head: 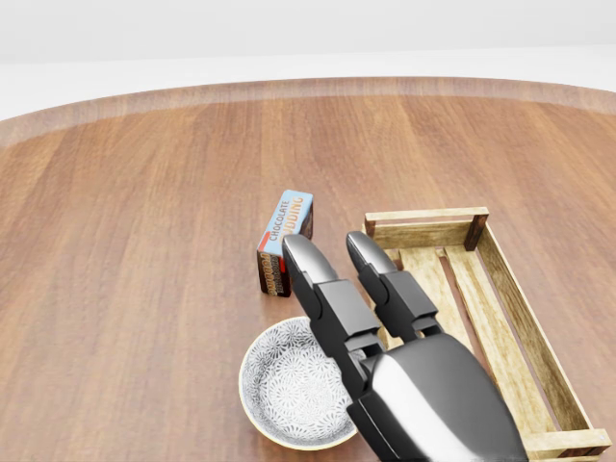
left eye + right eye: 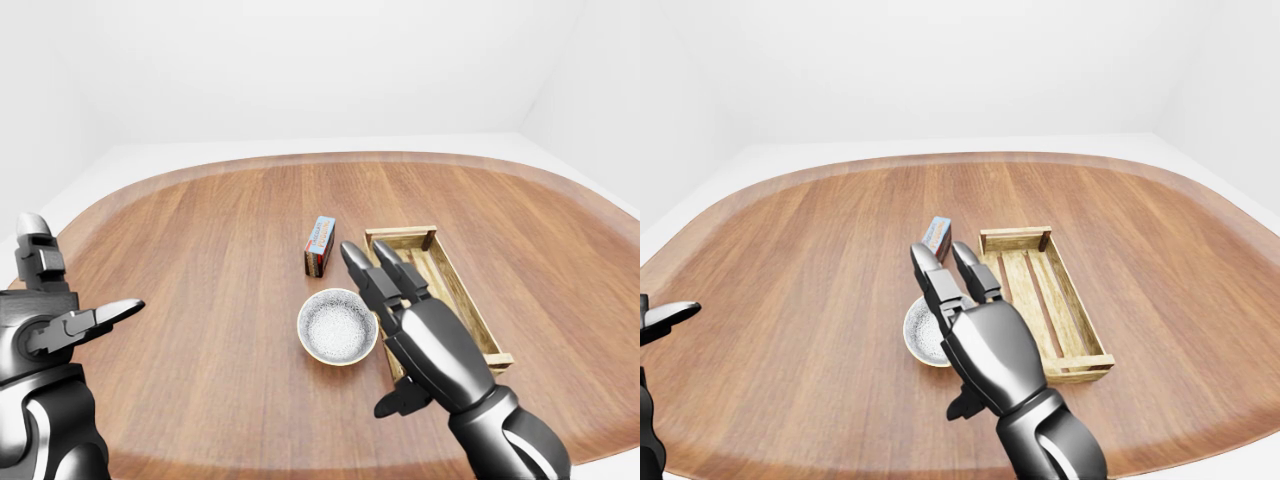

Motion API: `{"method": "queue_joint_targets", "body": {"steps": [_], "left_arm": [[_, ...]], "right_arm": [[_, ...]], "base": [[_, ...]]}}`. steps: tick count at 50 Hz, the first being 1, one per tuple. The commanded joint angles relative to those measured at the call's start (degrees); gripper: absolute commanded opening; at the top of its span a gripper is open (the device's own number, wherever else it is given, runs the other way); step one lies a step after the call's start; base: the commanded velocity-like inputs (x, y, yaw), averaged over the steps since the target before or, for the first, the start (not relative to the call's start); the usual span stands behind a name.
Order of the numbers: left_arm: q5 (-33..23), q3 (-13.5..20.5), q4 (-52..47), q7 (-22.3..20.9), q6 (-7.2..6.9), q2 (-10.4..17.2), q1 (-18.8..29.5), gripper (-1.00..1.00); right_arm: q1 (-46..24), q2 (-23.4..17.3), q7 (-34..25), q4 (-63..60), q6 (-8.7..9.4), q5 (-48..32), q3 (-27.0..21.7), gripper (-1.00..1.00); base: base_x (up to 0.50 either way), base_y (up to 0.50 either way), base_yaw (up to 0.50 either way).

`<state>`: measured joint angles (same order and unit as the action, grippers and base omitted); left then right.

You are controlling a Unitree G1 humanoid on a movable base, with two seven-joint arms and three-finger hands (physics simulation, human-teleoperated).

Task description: Pick up the bowl on the left and put it in the tray.

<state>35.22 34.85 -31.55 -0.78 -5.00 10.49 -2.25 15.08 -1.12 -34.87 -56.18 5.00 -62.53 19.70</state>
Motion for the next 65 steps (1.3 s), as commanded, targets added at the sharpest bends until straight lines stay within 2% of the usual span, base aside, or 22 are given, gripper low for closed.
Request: {"method": "queue_joint_targets", "body": {"steps": [1,15,26,38,65], "left_arm": [[-0.2,-0.1,0.4,-0.2,0.00,-0.1,0.0,1.00],[-0.4,-0.2,0.5,0.0,0.00,-0.2,-0.1,1.00],[-0.1,0.2,0.5,0.0,0.00,0.1,0.0,1.00],[-0.4,0.0,0.3,0.1,0.00,0.0,0.0,1.00],[0.0,0.4,0.7,0.0,0.00,0.2,0.0,1.00]], "right_arm": [[-2.0,-0.1,-1.9,4.3,0.00,-2.6,-0.5,1.00],[-2.5,-0.9,2.6,12.3,0.00,5.9,-6.2,1.00],[-3.6,-1.1,4.6,18.2,0.00,7.6,-6.2,1.00],[-2.1,-1.6,3.2,17.8,0.00,3.3,-1.5,1.00],[-4.5,-1.5,8.7,31.6,0.00,10.0,-3.7,1.00]], "base": [[0.00,0.00,0.00],[0.00,0.00,0.00],[0.00,0.00,0.00],[0.00,0.00,0.00],[0.00,0.00,0.00]]}}
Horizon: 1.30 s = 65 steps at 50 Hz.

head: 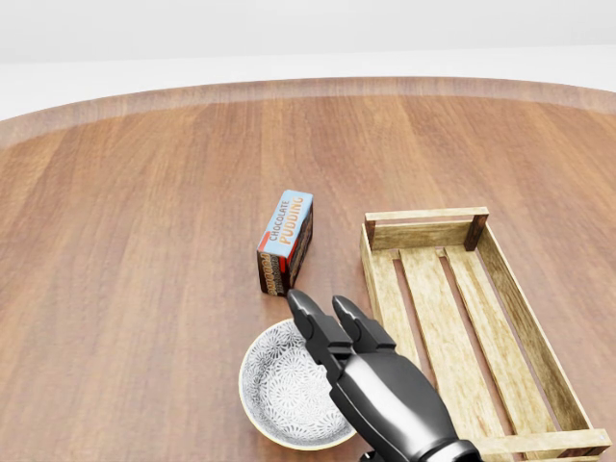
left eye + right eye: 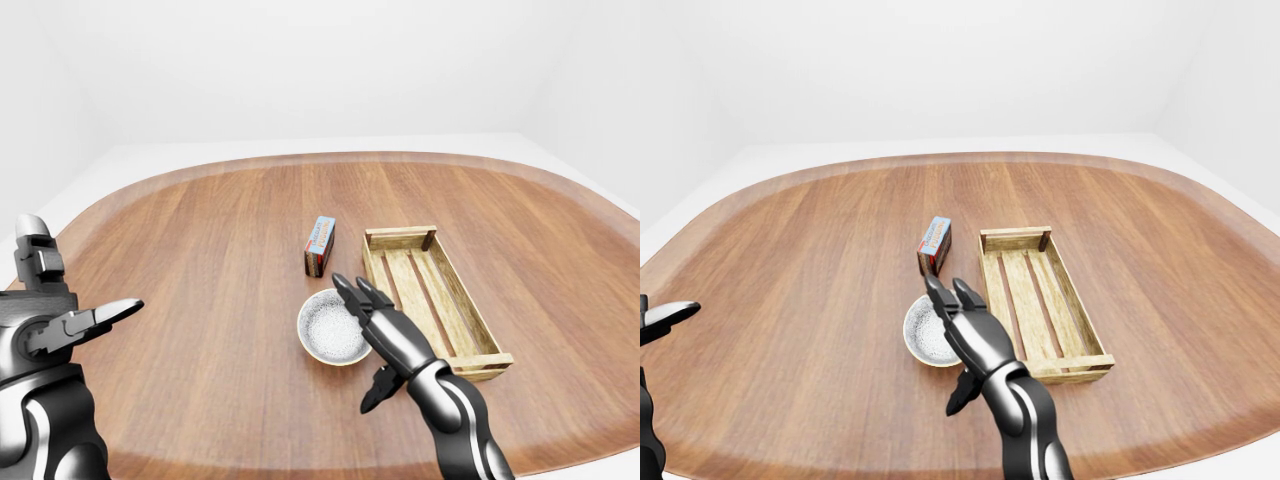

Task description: Pick up the bowl on the left and put it in the tray.

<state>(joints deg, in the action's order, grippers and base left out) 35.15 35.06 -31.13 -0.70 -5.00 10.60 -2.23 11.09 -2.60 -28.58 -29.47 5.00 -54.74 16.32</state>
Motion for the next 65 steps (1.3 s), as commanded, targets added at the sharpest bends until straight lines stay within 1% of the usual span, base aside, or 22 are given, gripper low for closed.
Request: {"method": "queue_joint_targets", "body": {"steps": [1,6,20,56,65], "left_arm": [[0.2,0.2,0.2,0.0,0.00,0.1,0.0,1.00],[0.0,0.0,0.1,0.0,0.00,0.0,0.0,1.00],[0.1,0.1,0.1,0.0,0.00,0.0,-0.1,1.00],[0.1,0.1,0.1,0.1,0.00,0.1,0.0,1.00],[0.2,0.3,0.1,0.1,0.00,0.1,-0.1,1.00]], "right_arm": [[-0.6,0.0,2.4,5.0,0.00,2.2,-0.4,1.00],[-1.0,0.0,3.1,7.6,0.00,2.1,0.3,1.00],[-0.3,-0.3,4.5,10.0,0.00,3.0,0.5,1.00],[-1.4,-0.3,3.2,15.5,0.00,2.4,-0.2,1.00],[-2.2,-0.4,1.4,16.4,0.00,0.7,-0.1,1.00]], "base": [[0.00,0.00,0.00],[0.00,0.00,0.00],[0.00,0.00,0.00],[0.00,0.00,0.00],[0.00,0.00,0.00]]}}
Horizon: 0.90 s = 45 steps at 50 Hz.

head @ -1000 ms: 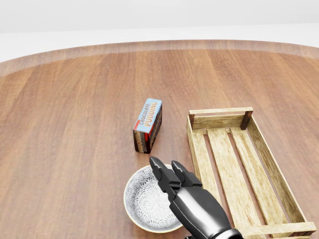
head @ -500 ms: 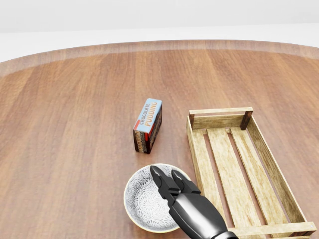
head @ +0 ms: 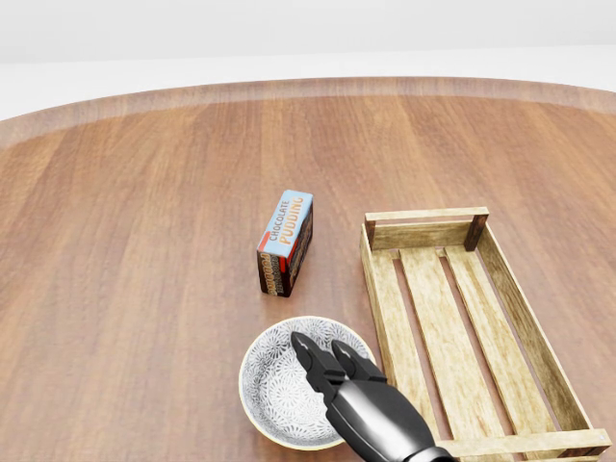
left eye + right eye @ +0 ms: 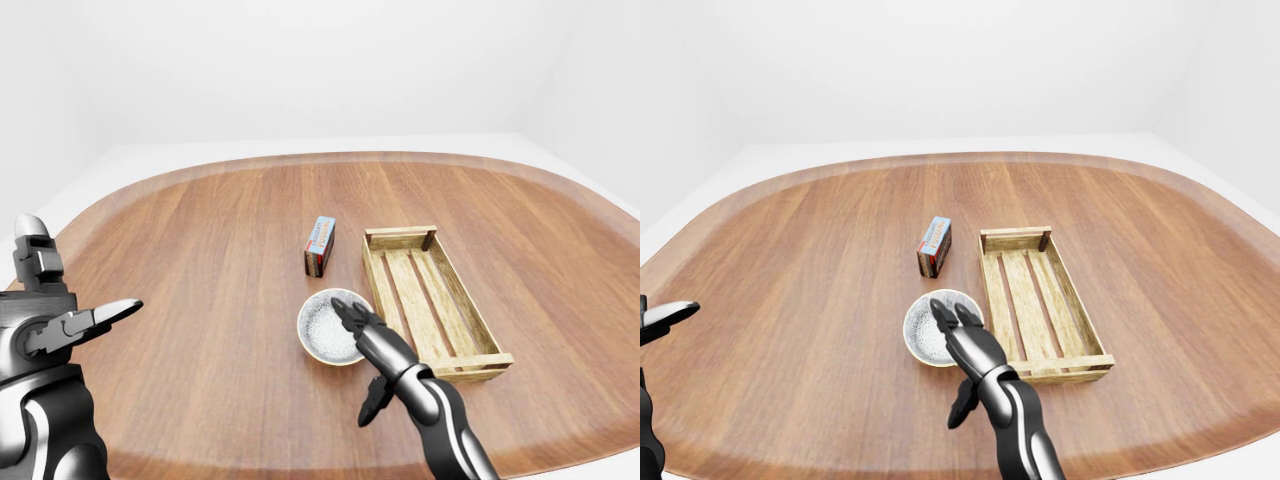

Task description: Pick up the bowl on the left and put it in the tray.

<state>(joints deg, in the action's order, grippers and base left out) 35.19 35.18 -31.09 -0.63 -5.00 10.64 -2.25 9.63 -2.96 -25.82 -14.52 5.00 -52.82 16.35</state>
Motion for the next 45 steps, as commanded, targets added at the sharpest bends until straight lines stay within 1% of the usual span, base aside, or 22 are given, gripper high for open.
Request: {"method": "queue_joint_targets", "body": {"steps": [1,22,30,45], "left_arm": [[0.1,0.1,0.1,-0.1,0.00,0.0,-0.1,1.00],[0.2,0.1,0.1,0.1,0.00,0.2,0.1,1.00],[0.0,-0.1,0.4,0.0,0.00,0.1,0.1,1.00],[0.0,-0.2,0.1,0.1,0.00,0.1,0.1,1.00]], "right_arm": [[-0.7,-0.1,-1.6,1.7,0.00,-1.6,-0.1,1.00],[-1.7,0.3,-3.3,4.2,0.00,-3.9,-0.5,1.00],[-1.9,0.4,-3.0,6.0,0.00,-3.9,-0.9,1.00],[-3.2,0.6,-5.0,7.0,0.00,-6.3,-1.1,1.00]], "base": [[0.00,0.00,0.00],[0.00,0.00,0.00],[0.00,0.00,0.00],[0.00,0.00,0.00]]}}
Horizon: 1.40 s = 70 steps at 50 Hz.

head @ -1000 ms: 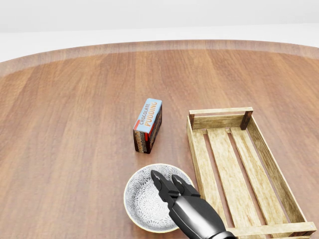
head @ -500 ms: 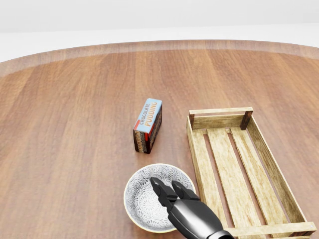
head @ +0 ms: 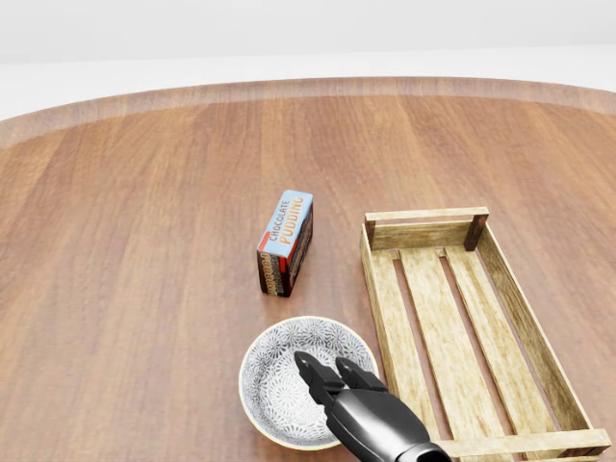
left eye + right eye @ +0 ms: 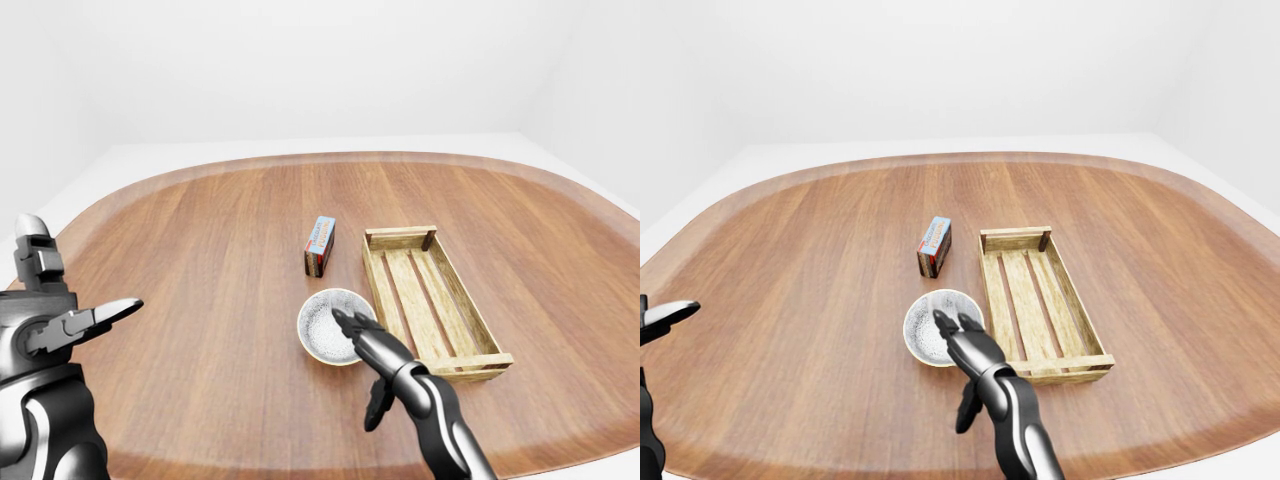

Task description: Pick up the bowl on the left and put it in the tray.

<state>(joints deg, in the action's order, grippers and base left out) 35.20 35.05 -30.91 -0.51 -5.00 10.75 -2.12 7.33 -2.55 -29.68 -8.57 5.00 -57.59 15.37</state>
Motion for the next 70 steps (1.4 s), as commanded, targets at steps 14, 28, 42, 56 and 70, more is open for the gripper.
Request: {"method": "queue_joint_targets", "body": {"steps": [14,28,42,56,70], "left_arm": [[0.0,-0.1,-0.2,0.1,0.00,-0.1,0.0,1.00],[0.0,0.0,-0.3,0.0,0.00,-0.1,-0.1,1.00],[0.4,0.3,-0.1,0.0,0.00,0.0,0.0,1.00],[0.2,0.0,-0.1,0.1,0.00,0.0,0.0,1.00],[0.2,-0.1,-0.1,0.3,0.00,0.1,0.2,1.00]], "right_arm": [[-1.7,0.7,-1.7,3.1,0.00,-3.4,0.2,1.00],[-2.3,0.8,-2.7,4.1,0.00,-5.5,0.6,1.00],[-2.8,1.4,-4.6,3.6,0.00,-8.2,0.6,1.00],[-5.0,1.7,-5.6,5.4,0.00,-9.0,-0.5,1.00],[-6.5,2.1,-5.4,7.9,0.00,-9.4,-0.8,1.00]], "base": [[0.00,0.00,0.00],[0.00,0.00,0.00],[0.00,0.00,0.00],[0.00,0.00,0.00],[0.00,0.00,0.00]]}}
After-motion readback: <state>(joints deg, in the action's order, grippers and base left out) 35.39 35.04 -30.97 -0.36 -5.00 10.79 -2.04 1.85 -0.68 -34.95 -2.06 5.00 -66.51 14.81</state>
